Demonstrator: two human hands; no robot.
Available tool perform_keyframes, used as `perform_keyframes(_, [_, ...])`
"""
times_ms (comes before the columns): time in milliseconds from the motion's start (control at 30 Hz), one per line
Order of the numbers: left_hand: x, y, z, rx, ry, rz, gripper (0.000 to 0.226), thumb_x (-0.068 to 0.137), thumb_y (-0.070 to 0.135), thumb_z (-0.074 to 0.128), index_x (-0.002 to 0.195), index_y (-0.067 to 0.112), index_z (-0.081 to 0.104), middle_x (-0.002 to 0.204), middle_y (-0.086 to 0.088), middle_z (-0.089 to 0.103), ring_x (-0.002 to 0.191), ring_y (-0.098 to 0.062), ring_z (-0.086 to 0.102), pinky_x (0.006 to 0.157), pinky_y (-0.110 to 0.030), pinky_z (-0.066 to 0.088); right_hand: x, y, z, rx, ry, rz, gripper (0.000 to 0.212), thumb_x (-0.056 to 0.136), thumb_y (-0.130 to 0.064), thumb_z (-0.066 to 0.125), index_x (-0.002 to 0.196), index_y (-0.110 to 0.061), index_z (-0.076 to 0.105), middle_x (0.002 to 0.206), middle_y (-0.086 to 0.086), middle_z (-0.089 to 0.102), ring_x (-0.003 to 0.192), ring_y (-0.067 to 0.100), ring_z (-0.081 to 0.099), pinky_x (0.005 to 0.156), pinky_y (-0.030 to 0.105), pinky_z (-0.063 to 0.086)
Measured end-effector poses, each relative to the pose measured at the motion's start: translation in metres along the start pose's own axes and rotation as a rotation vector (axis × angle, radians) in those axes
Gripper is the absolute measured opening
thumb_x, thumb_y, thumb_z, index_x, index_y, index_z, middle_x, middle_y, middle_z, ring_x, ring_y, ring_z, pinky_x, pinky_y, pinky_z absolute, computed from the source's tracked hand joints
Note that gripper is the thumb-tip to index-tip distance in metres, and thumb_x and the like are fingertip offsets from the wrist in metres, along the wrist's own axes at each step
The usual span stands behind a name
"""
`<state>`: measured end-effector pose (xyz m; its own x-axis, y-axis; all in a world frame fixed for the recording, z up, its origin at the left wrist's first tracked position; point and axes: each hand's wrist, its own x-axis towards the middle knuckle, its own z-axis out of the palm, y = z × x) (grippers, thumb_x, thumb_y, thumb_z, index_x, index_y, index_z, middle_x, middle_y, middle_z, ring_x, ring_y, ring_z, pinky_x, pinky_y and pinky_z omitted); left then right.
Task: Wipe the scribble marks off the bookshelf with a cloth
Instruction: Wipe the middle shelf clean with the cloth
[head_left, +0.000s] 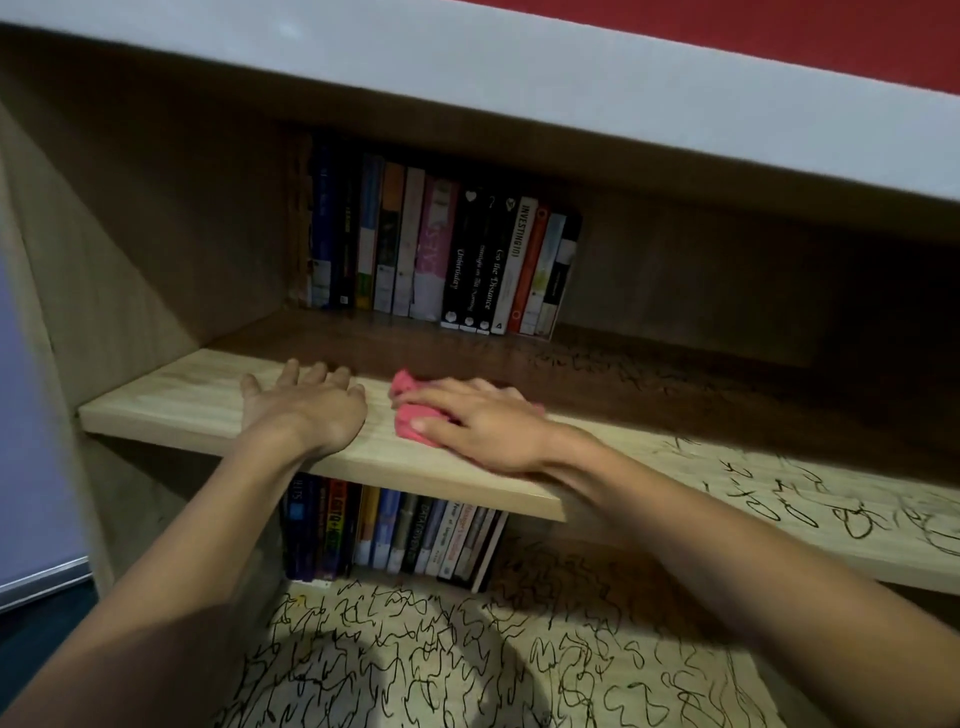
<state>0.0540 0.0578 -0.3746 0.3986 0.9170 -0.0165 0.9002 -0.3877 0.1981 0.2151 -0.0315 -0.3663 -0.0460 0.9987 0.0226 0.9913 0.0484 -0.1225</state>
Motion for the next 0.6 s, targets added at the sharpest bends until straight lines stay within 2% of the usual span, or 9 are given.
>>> perform_keyframes(67, [0.001, -0.001, -0.001, -0.004, 0.003, 0.007, 0.052, 0.103, 0.039, 0.011, 0.154, 0.026, 0.007, 0.161, 0.004, -0.002, 0.148, -0.018, -0.004, 0.117, -0.051, -0.003, -0.019, 0.035, -0.010, 0.117, -0.042, -0.011, 0.054, 0.095, -0.057, 0.027, 0.146, -0.039, 0.029, 0.153, -0.009, 0.030, 0.132, 0.015, 0.034, 0.107, 0.041, 0.027])
perform_keyframes(133, [0.002, -0.002, 0.000, 0.001, -0.005, 0.006, 0.052, 0.103, 0.038, 0.010, 0.154, 0.026, 0.007, 0.161, 0.004, -0.003, 0.148, -0.018, -0.005, 0.117, -0.052, -0.003, -0.020, 0.093, -0.021, 0.185, -0.031, 0.204, 0.053, 0.096, -0.054, 0.026, 0.146, -0.036, 0.029, 0.153, -0.004, 0.031, 0.135, 0.021, 0.037, 0.111, 0.041, 0.029])
perform_keyframes(200, [0.005, 0.000, 0.001, 0.009, -0.002, -0.002, 0.052, 0.103, 0.037, 0.011, 0.154, 0.025, 0.006, 0.161, 0.004, -0.004, 0.148, -0.019, -0.005, 0.117, -0.053, -0.003, -0.008, 0.140, -0.026, 0.131, 0.095, 0.475, 0.053, 0.097, -0.056, 0.026, 0.145, -0.034, 0.033, 0.152, 0.001, 0.034, 0.134, 0.026, 0.038, 0.111, 0.040, 0.028])
perform_keyframes(267, [0.007, 0.001, 0.001, 0.012, -0.008, -0.012, 0.053, 0.103, 0.036, 0.011, 0.154, 0.025, 0.006, 0.161, 0.004, -0.004, 0.148, -0.019, -0.006, 0.116, -0.055, -0.004, 0.024, 0.152, -0.022, 0.152, 0.231, 0.630, 0.048, 0.103, -0.048, 0.027, 0.145, -0.027, 0.036, 0.152, 0.008, 0.034, 0.135, 0.029, 0.035, 0.108, 0.036, 0.026])
perform_keyframes(300, [0.007, 0.002, 0.002, 0.014, -0.011, -0.016, 0.053, 0.103, 0.036, 0.011, 0.154, 0.025, 0.006, 0.161, 0.004, -0.005, 0.148, -0.019, -0.006, 0.116, -0.056, -0.004, 0.043, 0.144, -0.018, 0.136, 0.231, 0.667, 0.048, 0.104, -0.041, 0.026, 0.147, -0.021, 0.033, 0.154, 0.010, 0.029, 0.139, 0.030, 0.030, 0.110, 0.037, 0.023])
perform_keyframes(367, [0.007, 0.004, 0.001, 0.022, -0.009, -0.020, 0.053, 0.103, 0.036, 0.011, 0.154, 0.025, 0.005, 0.161, 0.004, -0.005, 0.148, -0.019, -0.006, 0.115, -0.056, -0.005, 0.082, 0.105, -0.014, 0.108, 0.146, 0.617, 0.050, 0.105, -0.035, 0.023, 0.151, -0.014, 0.024, 0.158, 0.009, 0.018, 0.144, 0.032, 0.017, 0.115, 0.041, 0.015])
perform_keyframes(467, [0.007, 0.003, -0.001, 0.028, -0.016, -0.023, 0.052, 0.103, 0.036, 0.010, 0.154, 0.026, 0.006, 0.161, 0.005, -0.005, 0.148, -0.018, -0.006, 0.115, -0.056, -0.005, 0.110, 0.037, -0.003, 0.034, 0.042, 0.305, 0.054, 0.103, -0.047, 0.020, 0.151, -0.024, 0.021, 0.160, 0.004, 0.011, 0.146, 0.032, 0.012, 0.117, 0.053, 0.009])
perform_keyframes(533, [0.006, 0.002, 0.000, 0.028, -0.016, -0.016, 0.052, 0.103, 0.037, 0.009, 0.154, 0.027, 0.005, 0.161, 0.005, -0.005, 0.148, -0.018, -0.007, 0.115, -0.056, -0.005, 0.101, 0.022, -0.002, 0.000, -0.015, 0.104, 0.050, 0.103, -0.048, 0.020, 0.150, -0.032, 0.021, 0.160, -0.003, 0.014, 0.143, 0.029, 0.021, 0.116, 0.050, 0.016])
perform_keyframes(600, [0.006, 0.000, 0.000, 0.028, -0.010, -0.007, 0.052, 0.103, 0.037, 0.009, 0.154, 0.027, 0.005, 0.161, 0.006, -0.005, 0.148, -0.017, -0.007, 0.116, -0.056, -0.005, 0.088, 0.044, -0.009, 0.026, -0.038, 0.047, 0.047, 0.102, -0.049, 0.023, 0.148, -0.037, 0.025, 0.155, -0.003, 0.028, 0.134, 0.029, 0.040, 0.111, 0.046, 0.033])
